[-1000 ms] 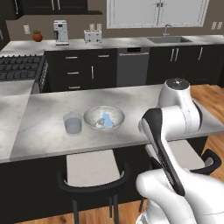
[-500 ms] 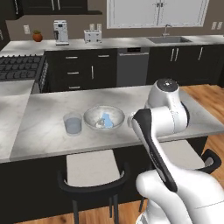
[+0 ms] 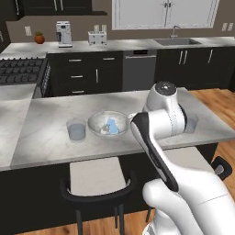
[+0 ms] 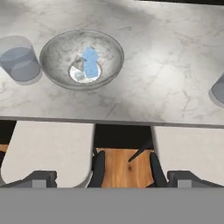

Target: There are four ice cubes in the ice bowl. Place two ice cubes in each glass of water.

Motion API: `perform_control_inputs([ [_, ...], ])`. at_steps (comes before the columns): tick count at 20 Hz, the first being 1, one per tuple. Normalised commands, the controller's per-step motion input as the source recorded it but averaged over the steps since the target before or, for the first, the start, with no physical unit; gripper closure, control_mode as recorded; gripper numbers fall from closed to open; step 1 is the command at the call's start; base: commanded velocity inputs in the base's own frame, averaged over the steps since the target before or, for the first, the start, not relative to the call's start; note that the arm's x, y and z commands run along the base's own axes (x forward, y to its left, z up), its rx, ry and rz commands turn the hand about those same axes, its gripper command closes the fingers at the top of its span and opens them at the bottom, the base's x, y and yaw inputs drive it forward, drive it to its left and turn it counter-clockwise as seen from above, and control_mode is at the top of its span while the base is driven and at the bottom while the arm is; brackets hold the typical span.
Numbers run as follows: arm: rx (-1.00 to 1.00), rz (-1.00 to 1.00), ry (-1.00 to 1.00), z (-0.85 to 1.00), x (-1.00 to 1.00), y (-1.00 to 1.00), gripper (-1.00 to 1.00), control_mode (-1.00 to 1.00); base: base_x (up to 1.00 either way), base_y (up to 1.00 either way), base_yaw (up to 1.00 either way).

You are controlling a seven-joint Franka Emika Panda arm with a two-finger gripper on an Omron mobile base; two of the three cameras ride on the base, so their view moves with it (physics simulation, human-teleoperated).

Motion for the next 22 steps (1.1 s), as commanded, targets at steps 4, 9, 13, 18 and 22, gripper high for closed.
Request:
perform_control_inputs([
  [4,0.0,0.03,0.0,0.0,0.44,0.13,-1.0,-1.0,0.0,0.0,0.0],
  [9,0.0,0.02,0.0,0.0,0.41,0.18,-1.0,-1.0,0.0,0.0,0.0],
  [13,0.0,0.02,0.0,0.0,0.29,0.12,-1.0,-1.0,0.0,0.0,0.0],
  [18,0.0,0.01,0.0,0.0,0.3,0.16,-1.0,-1.0,0.0,0.0,0.0],
  [22,0.0,0.01,0.0,0.0,0.32,0.16,-1.0,-1.0,0.0,0.0,0.0],
])
